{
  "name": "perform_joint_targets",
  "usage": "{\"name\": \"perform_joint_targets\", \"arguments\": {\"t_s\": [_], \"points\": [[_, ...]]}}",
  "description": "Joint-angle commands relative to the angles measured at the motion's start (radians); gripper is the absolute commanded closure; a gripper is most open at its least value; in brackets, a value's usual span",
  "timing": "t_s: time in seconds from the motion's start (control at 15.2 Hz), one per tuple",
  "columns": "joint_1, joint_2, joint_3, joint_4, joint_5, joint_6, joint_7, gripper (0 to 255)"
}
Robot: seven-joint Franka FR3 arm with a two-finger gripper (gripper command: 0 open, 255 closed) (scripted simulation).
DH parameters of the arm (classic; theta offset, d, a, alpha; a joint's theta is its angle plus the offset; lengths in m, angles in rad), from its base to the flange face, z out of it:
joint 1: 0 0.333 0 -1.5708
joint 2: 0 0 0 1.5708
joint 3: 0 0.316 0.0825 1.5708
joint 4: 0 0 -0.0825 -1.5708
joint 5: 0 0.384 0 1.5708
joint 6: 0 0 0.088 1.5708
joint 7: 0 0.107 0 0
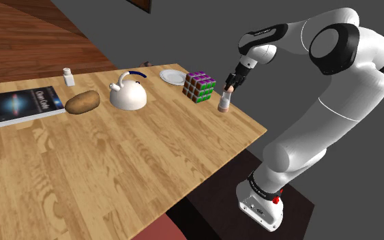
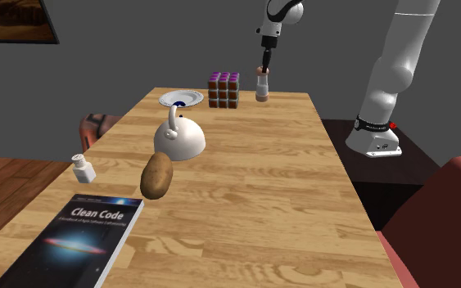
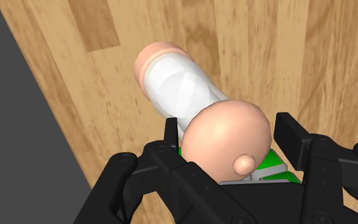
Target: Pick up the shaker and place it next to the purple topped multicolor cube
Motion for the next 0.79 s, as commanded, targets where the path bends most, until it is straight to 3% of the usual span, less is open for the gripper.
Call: {"name": "perform_joint_targets", "arguments": {"t_s": [0.0,0.07,0.13,0.46,0.73], "points": [[0.000,0.000,0.000,0.000,0.000,0.000,0.000,255],[0.000,0.000,0.000,0.000,0.000,0.000,0.000,255],[0.000,0.000,0.000,0.000,0.000,0.000,0.000,0],[0.000,0.000,0.000,0.000,0.000,0.000,0.000,0],[-0.009,-0.043,-0.008,0.081,-0.027,-0.121,0.017,0]]}}
